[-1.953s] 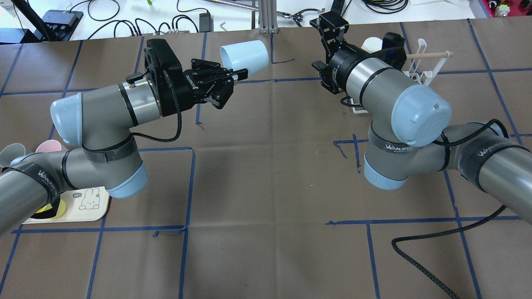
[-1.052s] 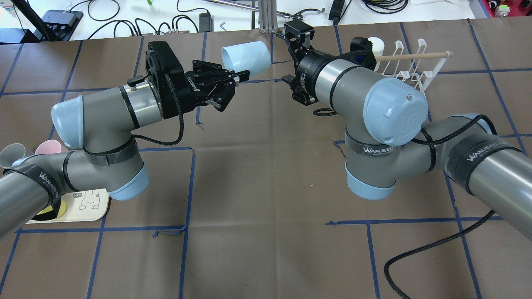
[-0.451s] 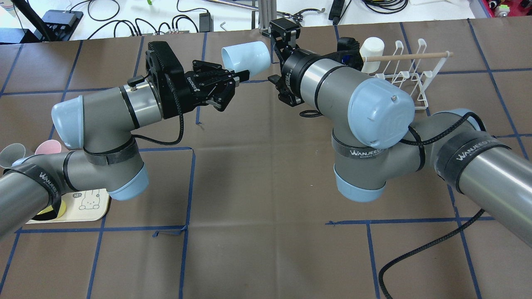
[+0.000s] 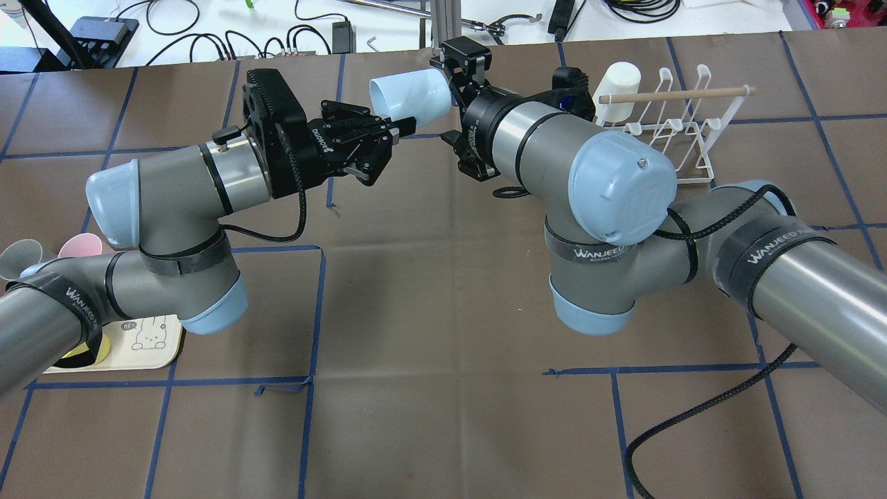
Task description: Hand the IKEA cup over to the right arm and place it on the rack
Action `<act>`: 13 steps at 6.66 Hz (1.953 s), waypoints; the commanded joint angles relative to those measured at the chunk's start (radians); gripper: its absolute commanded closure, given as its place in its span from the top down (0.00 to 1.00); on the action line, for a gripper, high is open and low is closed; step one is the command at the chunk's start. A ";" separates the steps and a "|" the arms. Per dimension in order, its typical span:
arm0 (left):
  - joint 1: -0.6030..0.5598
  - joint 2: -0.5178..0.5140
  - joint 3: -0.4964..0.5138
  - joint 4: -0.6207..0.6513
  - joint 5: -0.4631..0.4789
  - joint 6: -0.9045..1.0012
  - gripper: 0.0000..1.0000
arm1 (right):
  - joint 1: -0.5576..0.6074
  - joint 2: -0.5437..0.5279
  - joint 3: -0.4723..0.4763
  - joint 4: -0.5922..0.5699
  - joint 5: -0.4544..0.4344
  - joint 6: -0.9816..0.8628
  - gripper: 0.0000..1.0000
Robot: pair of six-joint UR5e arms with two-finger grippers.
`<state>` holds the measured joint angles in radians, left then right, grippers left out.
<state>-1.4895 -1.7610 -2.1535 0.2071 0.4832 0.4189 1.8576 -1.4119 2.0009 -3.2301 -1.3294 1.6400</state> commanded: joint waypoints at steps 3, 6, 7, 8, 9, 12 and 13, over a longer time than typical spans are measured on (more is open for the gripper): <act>0.000 -0.003 0.001 0.000 0.000 0.000 0.05 | 0.037 0.060 -0.074 0.032 -0.004 0.001 1.00; 0.000 -0.005 0.001 0.000 0.002 0.000 0.06 | 0.037 0.067 -0.073 0.032 -0.004 0.001 0.89; 0.000 -0.003 0.001 0.000 0.002 -0.002 0.06 | 0.037 0.065 -0.073 0.032 -0.002 -0.005 0.75; 0.000 -0.003 0.001 0.000 0.002 -0.002 0.06 | 0.037 0.065 -0.073 0.032 0.002 -0.009 0.61; 0.000 -0.003 0.001 0.000 0.002 -0.002 0.07 | 0.035 0.065 -0.073 0.032 0.007 -0.017 0.43; 0.000 -0.001 0.012 0.000 0.003 -0.041 0.87 | 0.035 0.063 -0.073 0.032 0.009 -0.017 0.30; 0.000 0.000 0.014 0.001 0.003 -0.080 0.98 | 0.035 0.062 -0.073 0.033 0.009 -0.017 0.30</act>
<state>-1.4895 -1.7612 -2.1417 0.2071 0.4866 0.3784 1.8929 -1.3487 1.9284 -3.1980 -1.3209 1.6230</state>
